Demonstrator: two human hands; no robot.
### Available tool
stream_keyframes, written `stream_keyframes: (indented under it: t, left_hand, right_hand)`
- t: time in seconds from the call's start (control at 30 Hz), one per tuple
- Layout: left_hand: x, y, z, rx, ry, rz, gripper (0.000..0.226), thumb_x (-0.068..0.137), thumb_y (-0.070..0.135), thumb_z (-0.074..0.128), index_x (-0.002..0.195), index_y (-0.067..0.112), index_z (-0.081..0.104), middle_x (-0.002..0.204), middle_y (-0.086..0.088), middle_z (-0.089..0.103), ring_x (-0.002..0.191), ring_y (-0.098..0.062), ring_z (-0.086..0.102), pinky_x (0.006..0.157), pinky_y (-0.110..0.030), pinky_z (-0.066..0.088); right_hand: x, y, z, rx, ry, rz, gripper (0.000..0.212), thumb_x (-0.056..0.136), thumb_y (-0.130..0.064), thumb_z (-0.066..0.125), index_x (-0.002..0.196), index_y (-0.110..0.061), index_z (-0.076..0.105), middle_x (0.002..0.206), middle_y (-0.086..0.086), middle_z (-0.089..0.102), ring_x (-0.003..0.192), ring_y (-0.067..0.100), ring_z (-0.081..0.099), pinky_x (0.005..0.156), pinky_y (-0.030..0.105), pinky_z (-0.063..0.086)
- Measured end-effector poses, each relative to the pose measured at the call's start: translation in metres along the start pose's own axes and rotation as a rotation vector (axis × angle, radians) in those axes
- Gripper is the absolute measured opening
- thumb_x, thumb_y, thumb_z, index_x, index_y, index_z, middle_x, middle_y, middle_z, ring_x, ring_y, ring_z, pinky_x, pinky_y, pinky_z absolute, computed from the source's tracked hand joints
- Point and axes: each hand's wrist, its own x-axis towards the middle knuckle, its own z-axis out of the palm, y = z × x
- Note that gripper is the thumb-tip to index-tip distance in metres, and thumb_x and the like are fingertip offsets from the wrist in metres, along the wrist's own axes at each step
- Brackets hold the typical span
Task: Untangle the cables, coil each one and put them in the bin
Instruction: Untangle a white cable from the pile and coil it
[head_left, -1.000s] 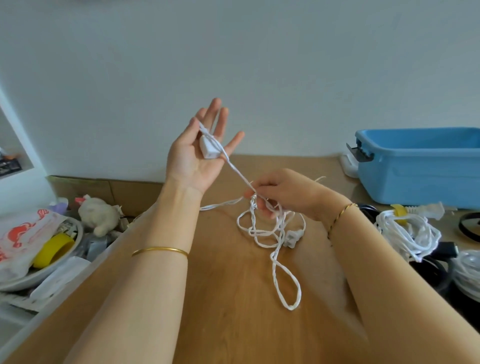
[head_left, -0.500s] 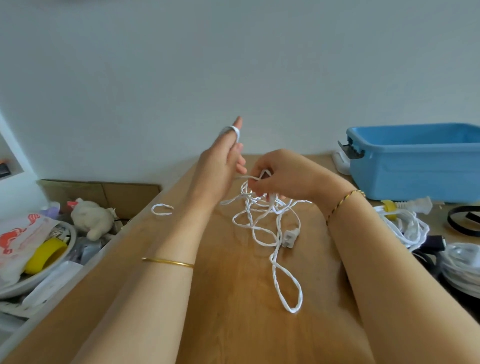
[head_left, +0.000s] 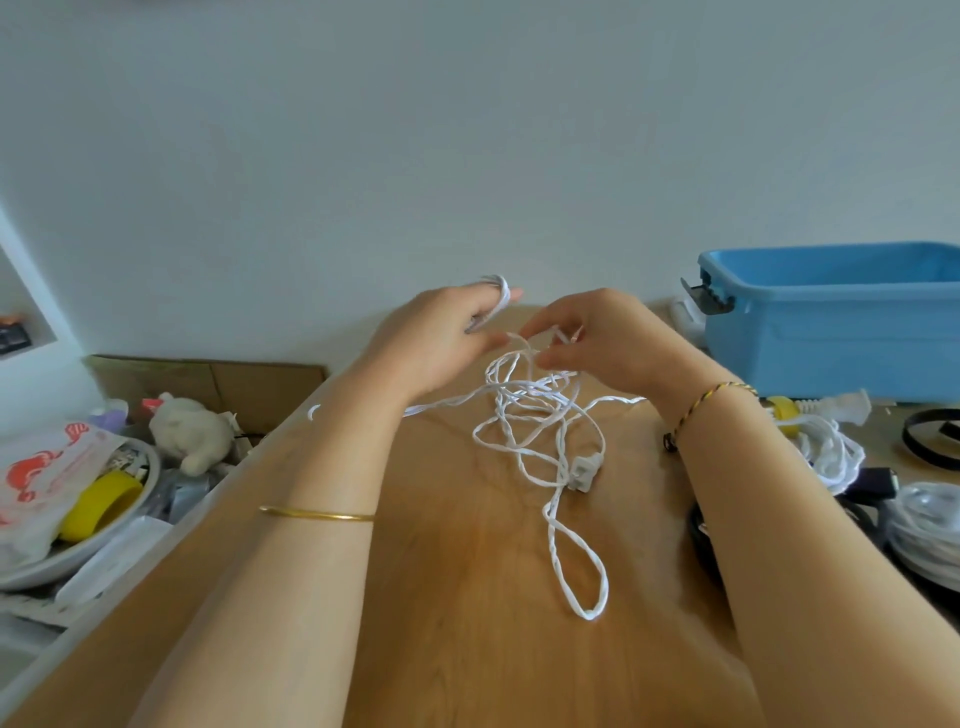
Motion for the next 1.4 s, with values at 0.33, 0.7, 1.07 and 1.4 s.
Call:
stream_keyframes:
  t: [0.33, 0.7, 1.07, 1.4]
  left_hand:
    - [0.001, -0.011, -0.006, 0.296, 0.616, -0.245, 0.016, 0.099, 0.024, 0.045, 0.106, 0.015, 0.056, 0.12, 0.002, 0.063, 0.109, -0.027, 0.055, 0.069, -0.031, 0.033]
    - [-0.001, -0.002, -0.007, 0.304, 0.592, -0.214, 0.022, 0.1, 0.024, 0.042, 0.081, 0.016, 0.035, 0.081, 0.003, 0.043, 0.075, -0.022, 0.034, 0.06, -0.032, 0.02]
    - [0.003, 0.007, 0.006, 0.232, 0.447, -0.082, 0.023, 0.099, 0.025, 0.044, 0.08, 0.015, 0.036, 0.066, 0.002, 0.035, 0.071, -0.023, 0.037, 0.058, -0.033, 0.021]
    - [0.0, -0.003, 0.01, -0.108, -0.017, -0.109, 0.032, 0.093, 0.05, 0.047, 0.082, 0.021, 0.042, 0.067, -0.002, 0.059, 0.052, -0.021, 0.054, 0.055, -0.036, 0.048]
  right_hand:
    - [0.004, 0.005, 0.015, -0.123, -0.133, 0.349, 0.028, 0.088, 0.001, 0.054, 0.09, -0.018, 0.073, 0.073, 0.004, 0.06, 0.069, 0.024, 0.057, 0.064, 0.033, 0.051]
    - [0.003, -0.002, 0.018, -0.288, -0.199, 0.311, 0.025, 0.086, -0.001, 0.053, 0.105, -0.005, 0.07, 0.1, 0.011, 0.067, 0.089, 0.027, 0.06, 0.081, 0.033, 0.05]
    - [0.001, -0.033, 0.02, 0.368, 0.036, 0.186, 0.011, 0.09, -0.012, 0.051, 0.082, -0.007, 0.058, 0.072, 0.008, 0.065, 0.061, 0.018, 0.062, 0.055, 0.016, 0.046]
    - [0.007, -0.016, -0.001, 0.437, 0.407, 0.022, 0.007, 0.083, -0.015, 0.067, 0.079, -0.019, 0.071, 0.046, -0.016, 0.049, 0.044, -0.002, 0.043, 0.051, 0.015, 0.033]
